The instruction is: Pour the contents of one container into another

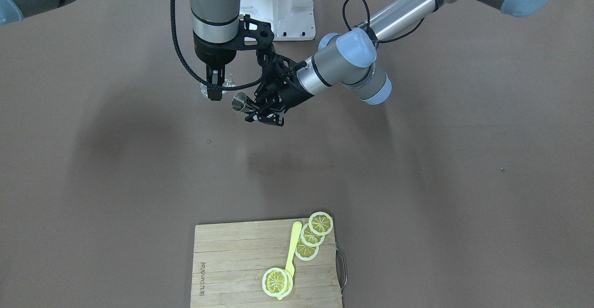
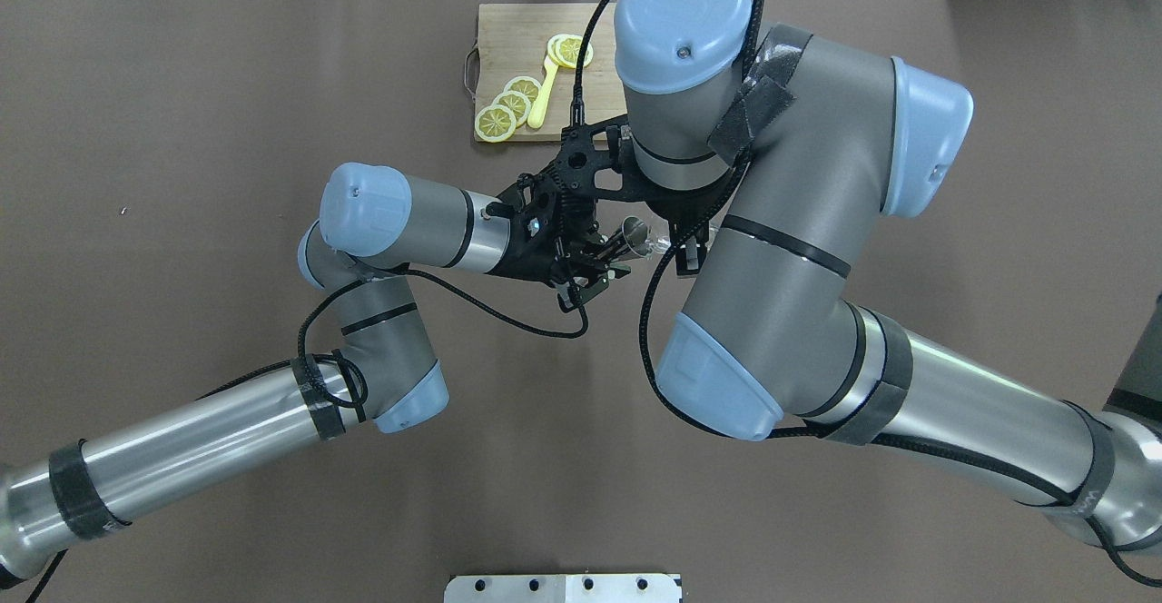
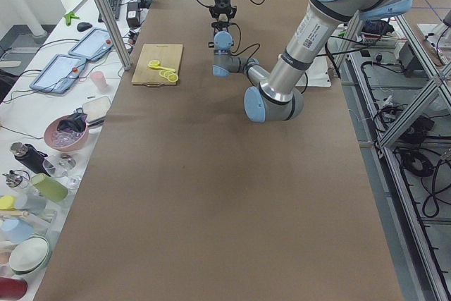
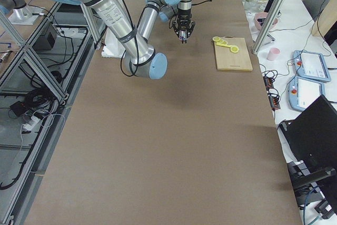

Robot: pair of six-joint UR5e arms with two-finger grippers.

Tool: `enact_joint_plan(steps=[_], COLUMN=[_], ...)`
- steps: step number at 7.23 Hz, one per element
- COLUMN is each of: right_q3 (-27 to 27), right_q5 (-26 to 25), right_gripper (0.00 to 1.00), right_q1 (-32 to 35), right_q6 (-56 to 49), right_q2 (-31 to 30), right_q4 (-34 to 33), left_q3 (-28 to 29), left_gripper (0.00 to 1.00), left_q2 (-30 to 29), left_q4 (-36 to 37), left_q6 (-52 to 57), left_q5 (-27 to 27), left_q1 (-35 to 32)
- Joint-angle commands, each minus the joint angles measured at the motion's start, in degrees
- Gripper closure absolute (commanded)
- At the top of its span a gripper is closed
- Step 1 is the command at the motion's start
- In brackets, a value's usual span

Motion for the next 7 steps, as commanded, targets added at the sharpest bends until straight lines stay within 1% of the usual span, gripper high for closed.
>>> enact_joint_plan(steps=[1,5,7], right_q3=[-0.27,-1.33,-1.59], right_q5=[-0.89,-1.07,-1.07], right_gripper=[1.0,1.0,1.0], right_q1=[-0.44,-0.44,-0.53], right_q6=[-0.26,-1.14,-0.96], right_q2=[0.15,0.68,0.94], right_q4=[-0.25,-0.07,0.01], left_q3=[-1.57,-1.39,-1.22], left_gripper=[1.0,1.0,1.0], left_q2=[1.35,0.92,0.13], left_q4=[-0.19,-0.1,0.08], left_q6=[-0.02,-0.02,-0.11], left_q5=[-0.01,0.08,0.95], left_q1=[0.0,0.18,1.05])
